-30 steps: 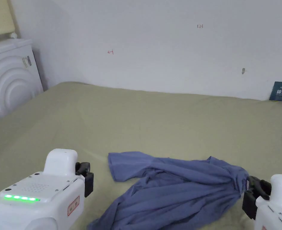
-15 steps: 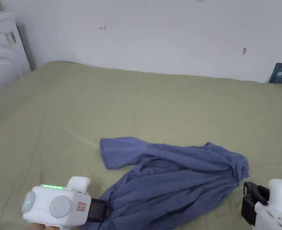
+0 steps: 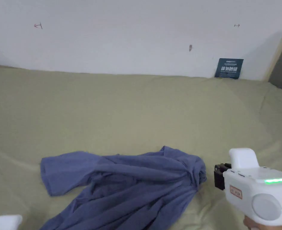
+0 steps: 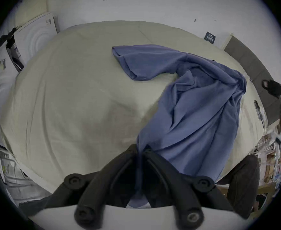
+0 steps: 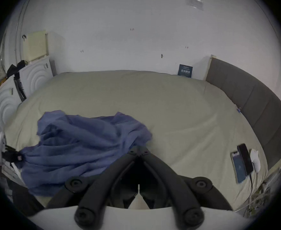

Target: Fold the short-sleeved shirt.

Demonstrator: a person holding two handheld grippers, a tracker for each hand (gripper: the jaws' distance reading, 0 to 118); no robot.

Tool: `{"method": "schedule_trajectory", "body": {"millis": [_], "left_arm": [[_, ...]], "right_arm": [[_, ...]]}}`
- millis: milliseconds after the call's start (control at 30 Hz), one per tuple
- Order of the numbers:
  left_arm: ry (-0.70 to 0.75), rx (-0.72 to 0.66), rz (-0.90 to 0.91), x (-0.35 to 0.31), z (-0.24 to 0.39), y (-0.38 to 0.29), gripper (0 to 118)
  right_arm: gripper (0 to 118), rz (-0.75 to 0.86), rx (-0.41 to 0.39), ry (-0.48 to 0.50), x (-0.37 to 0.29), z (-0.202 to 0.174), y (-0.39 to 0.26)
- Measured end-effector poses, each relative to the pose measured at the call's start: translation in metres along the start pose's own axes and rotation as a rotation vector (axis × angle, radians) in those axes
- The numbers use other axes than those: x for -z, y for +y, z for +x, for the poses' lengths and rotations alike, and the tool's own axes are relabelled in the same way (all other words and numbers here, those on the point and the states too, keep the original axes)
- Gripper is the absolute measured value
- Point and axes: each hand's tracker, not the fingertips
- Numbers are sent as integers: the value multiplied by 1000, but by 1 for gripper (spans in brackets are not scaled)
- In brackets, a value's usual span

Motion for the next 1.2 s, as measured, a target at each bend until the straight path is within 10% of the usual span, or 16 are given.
{"method": "schedule_trajectory", "body": {"millis": [233,267,300,367,633,767,1200], "left_arm": [[-13,-4,4,2,-4,5,3],[-15,-9,2,3,-5,6,3],[-18,-10,0,3,-5,7,3],[-12,0,-2,3,-3,7,3],[-6,13,-18,10,0,5,3],[-18,-5,-25,4,-3,8,3],[215,-50,395,-170,-31,108,3]], "right_arm": [[6,-192,69,98,121,29,66],[30,-227,95,144,136,32,71],[80,-284,116,168,149,33,74],[99,-361,114,238,166,28,69],[95,-461,107,143,207,17,36],[11,-390,41,180,175,14,41],[11,68,26,179,-98,46,150]]}}
